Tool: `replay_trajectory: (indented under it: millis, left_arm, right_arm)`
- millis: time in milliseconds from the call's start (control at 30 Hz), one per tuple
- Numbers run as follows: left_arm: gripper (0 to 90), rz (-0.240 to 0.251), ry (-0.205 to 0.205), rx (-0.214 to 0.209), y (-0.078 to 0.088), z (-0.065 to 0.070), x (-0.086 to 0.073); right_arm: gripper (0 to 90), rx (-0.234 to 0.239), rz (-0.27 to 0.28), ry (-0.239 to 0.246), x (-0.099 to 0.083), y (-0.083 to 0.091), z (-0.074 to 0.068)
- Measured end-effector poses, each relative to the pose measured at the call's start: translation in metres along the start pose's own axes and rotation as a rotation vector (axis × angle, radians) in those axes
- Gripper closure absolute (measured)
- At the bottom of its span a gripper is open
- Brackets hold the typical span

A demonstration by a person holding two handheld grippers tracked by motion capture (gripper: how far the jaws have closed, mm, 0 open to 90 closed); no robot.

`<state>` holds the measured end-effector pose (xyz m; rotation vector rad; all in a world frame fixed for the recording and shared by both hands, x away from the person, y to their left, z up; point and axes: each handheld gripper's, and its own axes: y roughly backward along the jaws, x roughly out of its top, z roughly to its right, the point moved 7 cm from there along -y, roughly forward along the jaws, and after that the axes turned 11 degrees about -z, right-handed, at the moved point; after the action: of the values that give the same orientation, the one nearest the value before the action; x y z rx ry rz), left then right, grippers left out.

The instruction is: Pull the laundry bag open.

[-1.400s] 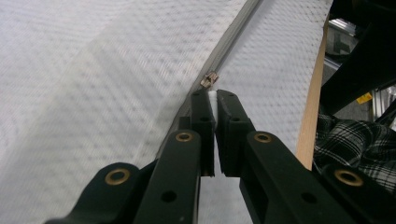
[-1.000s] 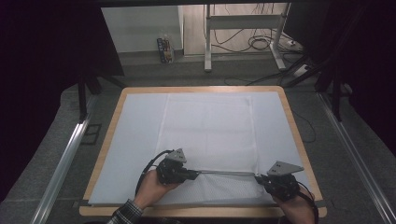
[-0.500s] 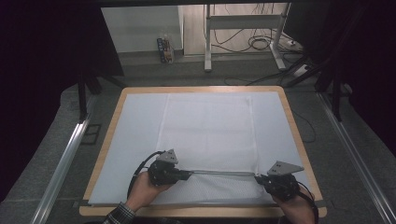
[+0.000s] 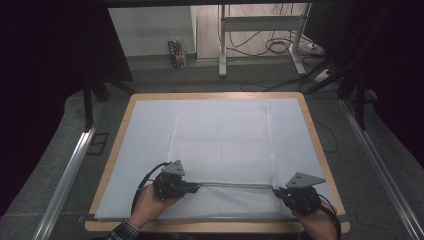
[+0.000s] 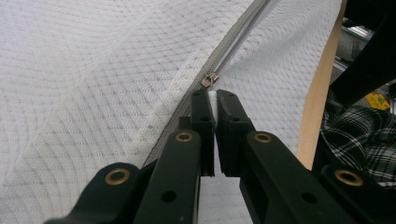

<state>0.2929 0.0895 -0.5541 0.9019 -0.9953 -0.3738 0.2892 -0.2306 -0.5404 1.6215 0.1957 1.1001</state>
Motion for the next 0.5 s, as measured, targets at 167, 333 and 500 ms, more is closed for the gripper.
replay_trajectory:
  millis: [167, 333, 500]
  left_arm:
    - [86.7, -0.004, 0.004, 0.008, 0.001, -0.001, -0.003]
    - [86.7, 0.008, 0.023, 0.011, 0.007, -0.005, -0.009]
    - [86.7, 0.007, 0.030, 0.015, 0.012, -0.007, -0.015]
  right_arm:
    - [84.3, 0.001, 0.002, -0.004, 0.000, 0.000, 0.001]
    - [84.3, 0.000, -0.001, -0.005, 0.000, 0.000, 0.000]
    - [84.4, 0.002, -0.001, -0.004, 0.000, 0.000, 0.001]
